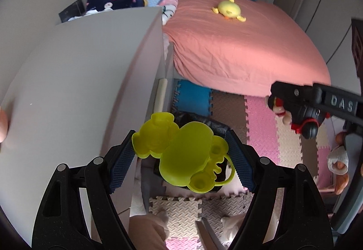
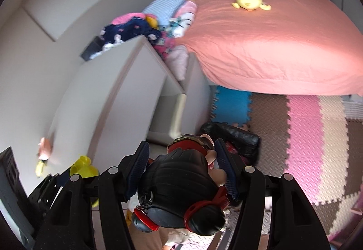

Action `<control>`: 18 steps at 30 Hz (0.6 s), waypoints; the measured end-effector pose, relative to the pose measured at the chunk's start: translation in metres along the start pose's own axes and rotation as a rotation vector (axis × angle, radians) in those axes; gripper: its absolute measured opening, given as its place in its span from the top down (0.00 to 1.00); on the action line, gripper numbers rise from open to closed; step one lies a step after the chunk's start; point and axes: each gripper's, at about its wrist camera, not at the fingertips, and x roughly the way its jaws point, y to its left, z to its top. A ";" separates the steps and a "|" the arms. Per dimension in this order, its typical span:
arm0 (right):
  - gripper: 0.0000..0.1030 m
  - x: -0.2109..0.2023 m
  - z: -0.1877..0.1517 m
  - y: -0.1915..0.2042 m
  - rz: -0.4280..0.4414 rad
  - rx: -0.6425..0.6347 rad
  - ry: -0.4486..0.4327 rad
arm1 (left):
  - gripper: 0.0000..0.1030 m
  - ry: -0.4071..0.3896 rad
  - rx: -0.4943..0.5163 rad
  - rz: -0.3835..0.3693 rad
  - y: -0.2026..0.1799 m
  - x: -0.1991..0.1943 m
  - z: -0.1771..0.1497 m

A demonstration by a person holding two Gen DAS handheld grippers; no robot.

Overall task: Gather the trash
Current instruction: 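Open both tools to drop the cup and doll into the bin, then move both tools back over the table toward the pink bowl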

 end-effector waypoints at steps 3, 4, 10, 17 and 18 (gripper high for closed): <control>0.03 -0.003 0.006 -0.002 -0.078 0.007 -0.055 | 0.06 -0.024 0.036 0.075 -0.003 0.003 -0.001; 0.03 -0.005 0.007 -0.003 -0.097 0.001 -0.071 | 0.06 -0.028 0.045 0.080 -0.002 0.003 -0.002; 0.03 -0.007 0.005 -0.008 -0.115 0.009 -0.094 | 0.06 -0.021 0.018 0.061 0.014 0.006 -0.001; 0.03 0.000 -0.002 -0.002 -0.111 0.006 -0.072 | 0.06 -0.020 0.001 0.054 0.022 0.005 -0.006; 0.03 0.000 -0.002 0.001 -0.110 0.004 -0.071 | 0.06 -0.022 -0.002 0.056 0.024 0.005 -0.006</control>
